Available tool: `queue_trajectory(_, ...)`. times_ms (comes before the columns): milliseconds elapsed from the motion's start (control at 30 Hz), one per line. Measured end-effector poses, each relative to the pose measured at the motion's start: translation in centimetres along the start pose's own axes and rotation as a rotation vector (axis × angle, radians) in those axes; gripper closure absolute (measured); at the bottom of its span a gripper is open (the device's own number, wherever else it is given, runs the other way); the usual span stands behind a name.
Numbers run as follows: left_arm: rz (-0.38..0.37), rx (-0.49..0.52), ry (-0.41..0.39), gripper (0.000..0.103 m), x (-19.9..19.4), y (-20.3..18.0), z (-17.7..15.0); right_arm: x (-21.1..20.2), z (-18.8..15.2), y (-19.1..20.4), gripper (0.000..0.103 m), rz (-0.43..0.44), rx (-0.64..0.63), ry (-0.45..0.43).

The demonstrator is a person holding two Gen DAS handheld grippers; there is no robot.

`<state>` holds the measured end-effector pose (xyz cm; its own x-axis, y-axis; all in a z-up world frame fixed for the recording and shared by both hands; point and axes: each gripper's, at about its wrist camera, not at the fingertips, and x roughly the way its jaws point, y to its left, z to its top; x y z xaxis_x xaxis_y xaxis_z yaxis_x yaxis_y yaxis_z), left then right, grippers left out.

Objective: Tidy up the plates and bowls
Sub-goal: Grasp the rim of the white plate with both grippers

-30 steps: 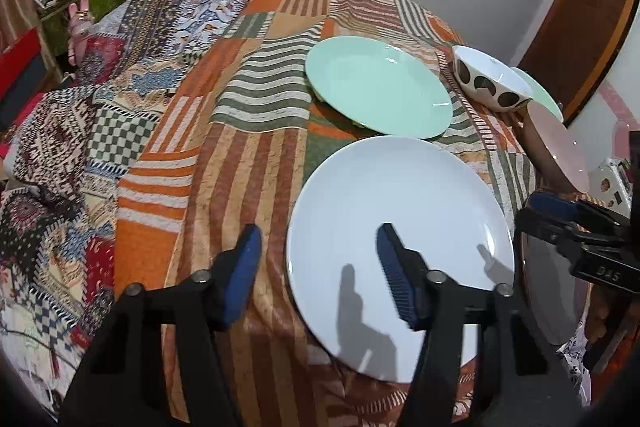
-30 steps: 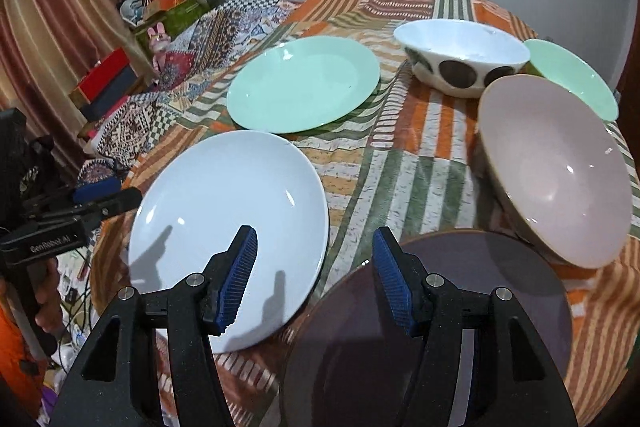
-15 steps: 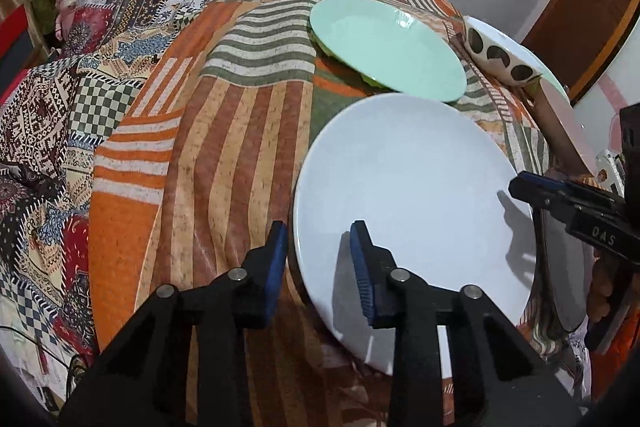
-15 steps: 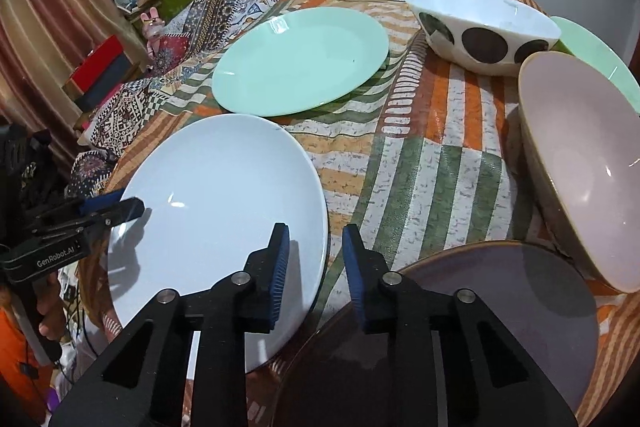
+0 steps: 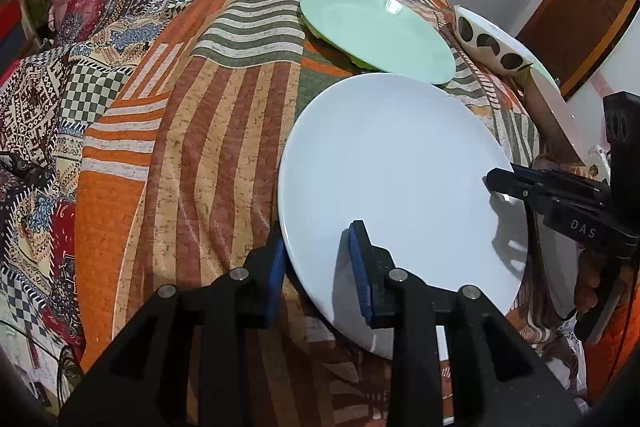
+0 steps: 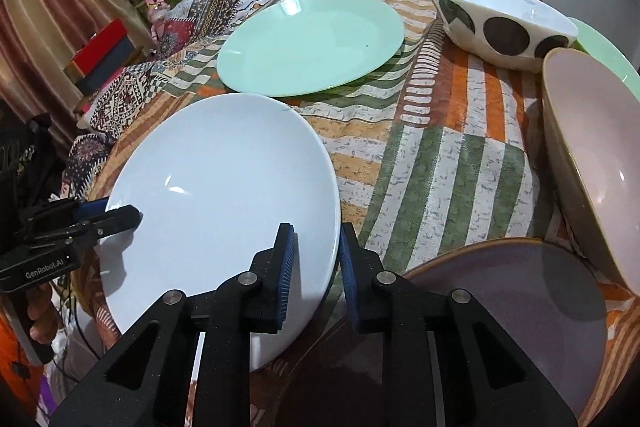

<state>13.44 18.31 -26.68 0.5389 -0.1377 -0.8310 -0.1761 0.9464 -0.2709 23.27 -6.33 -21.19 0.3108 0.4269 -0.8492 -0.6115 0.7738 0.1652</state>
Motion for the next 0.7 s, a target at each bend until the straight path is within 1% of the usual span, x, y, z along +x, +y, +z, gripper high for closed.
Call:
queue_trajectory(167, 0.007, 0.009, -0.001, 0.072, 0.0, -0.1, 0.1, 0.0, 0.0, 0.4, 0.081, -0.019, -0.007, -0.013)
queue_trajectory(367, 0.013, -0.004, -0.009, 0.072, -0.5, -0.2, 0.1, -0.1, -0.1, 0.9, 0.082, -0.042, -0.008, -0.020)
queue_trajectory(567, 0.009, -0.003, -0.020, 0.072, -1.5, -0.7, -0.1, -0.8, -0.6, 0.9, 0.082, -0.037, 0.003, -0.028)
queue_trajectory(700, 0.007, 0.007, -0.042, 0.073, -2.7, -1.4, 0.0, -1.5, -0.8, 0.7, 0.082, -0.031, 0.016, -0.035)
